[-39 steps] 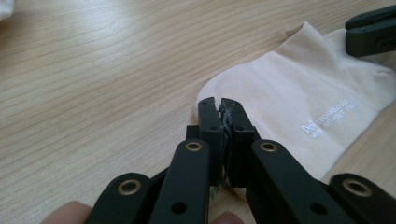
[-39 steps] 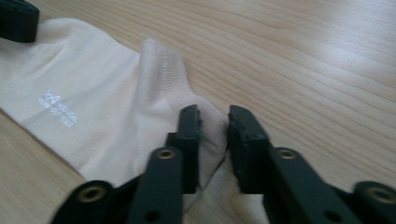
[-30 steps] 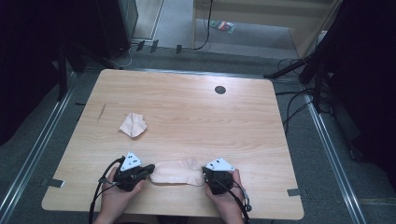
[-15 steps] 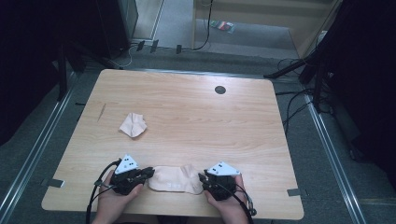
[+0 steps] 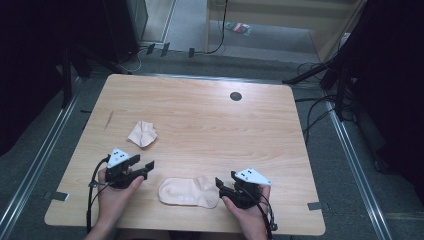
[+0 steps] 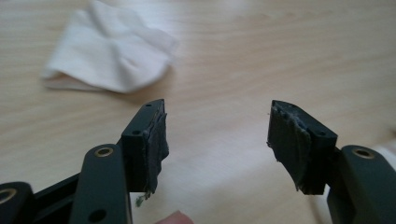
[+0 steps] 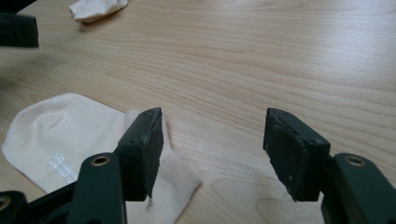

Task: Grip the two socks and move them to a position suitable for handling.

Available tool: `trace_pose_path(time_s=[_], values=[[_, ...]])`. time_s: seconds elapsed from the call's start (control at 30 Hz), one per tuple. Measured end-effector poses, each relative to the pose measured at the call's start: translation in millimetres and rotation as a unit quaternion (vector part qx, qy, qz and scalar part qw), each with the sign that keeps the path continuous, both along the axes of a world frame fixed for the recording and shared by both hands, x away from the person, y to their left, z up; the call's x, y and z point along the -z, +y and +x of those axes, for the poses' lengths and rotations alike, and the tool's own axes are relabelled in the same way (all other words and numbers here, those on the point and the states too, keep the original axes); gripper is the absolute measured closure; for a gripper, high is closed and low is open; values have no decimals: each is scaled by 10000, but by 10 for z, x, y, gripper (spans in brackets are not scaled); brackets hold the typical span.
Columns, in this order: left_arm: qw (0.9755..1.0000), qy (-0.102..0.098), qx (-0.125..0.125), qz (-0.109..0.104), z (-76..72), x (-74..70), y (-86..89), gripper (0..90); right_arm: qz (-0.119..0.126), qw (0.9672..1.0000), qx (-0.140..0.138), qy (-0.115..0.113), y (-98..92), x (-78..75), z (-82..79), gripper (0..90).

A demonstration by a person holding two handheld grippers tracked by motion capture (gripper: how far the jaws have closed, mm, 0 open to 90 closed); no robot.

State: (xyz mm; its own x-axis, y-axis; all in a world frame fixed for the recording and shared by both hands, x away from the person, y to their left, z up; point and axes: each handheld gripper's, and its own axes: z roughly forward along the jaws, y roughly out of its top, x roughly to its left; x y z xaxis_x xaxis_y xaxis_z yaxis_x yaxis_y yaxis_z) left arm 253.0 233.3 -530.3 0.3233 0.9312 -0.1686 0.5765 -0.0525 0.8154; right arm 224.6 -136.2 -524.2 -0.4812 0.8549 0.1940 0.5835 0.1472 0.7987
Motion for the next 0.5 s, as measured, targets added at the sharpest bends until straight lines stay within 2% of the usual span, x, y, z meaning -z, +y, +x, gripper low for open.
trace_pose_path(time_s=[0.07,0.13,0.17,0.2,0.23,0.27,0.33,0.43,0.47,0.5], values=[[9998,-14,-200,69,109,5,81,358,8,10000,1,-17,2,-3,8,378],[9984,-78,-553,117,270,27,188,355,15,10000,22,-22,-3,-5,12,378],[9984,-78,-553,117,270,27,188,356,15,10000,22,-22,-3,-5,12,378],[9968,-196,-727,249,350,35,206,358,3,10000,25,-16,-5,1,22,379],[9968,-196,-727,249,350,35,206,360,3,10000,25,-16,-5,1,22,379],[9956,-221,-838,353,449,41,203,363,-1,10000,14,3,-1,11,31,379],[9946,-205,-906,456,555,49,198,362,-22,10000,19,18,4,20,40,379],[9938,48,-911,636,730,95,172,362,-12,10000,24,28,2,25,47,378],[9938,48,-911,636,730,95,172,360,-17,10000,24,32,-2,27,50,378],[9930,228,-877,759,805,132,146,361,-12,10000,38,48,-3,27,49,378]])
